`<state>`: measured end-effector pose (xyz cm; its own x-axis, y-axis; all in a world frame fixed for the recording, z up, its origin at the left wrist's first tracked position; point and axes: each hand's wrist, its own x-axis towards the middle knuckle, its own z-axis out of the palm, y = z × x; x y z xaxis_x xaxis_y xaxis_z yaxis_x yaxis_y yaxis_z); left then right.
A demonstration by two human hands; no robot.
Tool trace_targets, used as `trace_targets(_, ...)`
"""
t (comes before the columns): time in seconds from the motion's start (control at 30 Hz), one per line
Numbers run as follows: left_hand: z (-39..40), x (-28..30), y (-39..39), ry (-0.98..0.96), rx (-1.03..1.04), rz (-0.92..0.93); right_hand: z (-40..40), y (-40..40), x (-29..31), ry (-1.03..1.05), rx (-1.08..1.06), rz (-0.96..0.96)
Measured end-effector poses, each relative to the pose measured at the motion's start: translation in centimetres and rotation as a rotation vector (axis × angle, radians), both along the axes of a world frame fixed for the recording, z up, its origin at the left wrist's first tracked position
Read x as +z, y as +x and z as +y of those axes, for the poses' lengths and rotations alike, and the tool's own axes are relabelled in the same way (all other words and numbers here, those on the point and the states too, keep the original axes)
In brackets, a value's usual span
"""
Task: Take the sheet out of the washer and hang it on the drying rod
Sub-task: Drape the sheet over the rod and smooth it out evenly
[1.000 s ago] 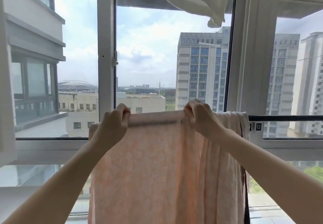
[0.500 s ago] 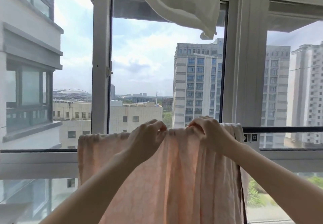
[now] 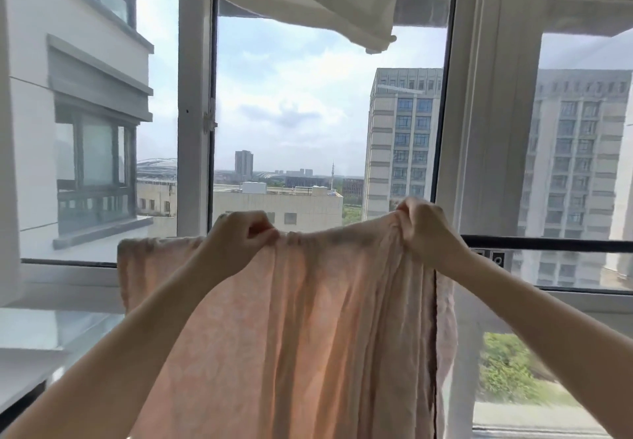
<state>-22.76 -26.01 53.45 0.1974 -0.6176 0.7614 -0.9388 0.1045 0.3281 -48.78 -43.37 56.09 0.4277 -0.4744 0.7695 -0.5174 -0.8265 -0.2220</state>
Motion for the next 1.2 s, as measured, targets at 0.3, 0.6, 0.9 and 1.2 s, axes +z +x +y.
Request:
trace_targets(0.3,0.4,0.5,-2.1,0.098,0.020,0.040,-0.8,-3.3,0.1,0.051,0.052,-0.038)
trace_targets(0.6,1.3,0.8,-3.0,0.129,-0.017,0.038,4.2,-0.4,0.1,-0.148,0.232,0.035)
trace_targets(0.9,1.6,0.5,-2.7,0.048,-0.003,0.079,5.7,3.9,-1.1,-0.271,0.350,0.189)
trace_targets(1.2,1.7,-0.2,-2.2,-0.116,0.232,0.108,2.0,1.5,0.0,-0.086,0.191,-0.010)
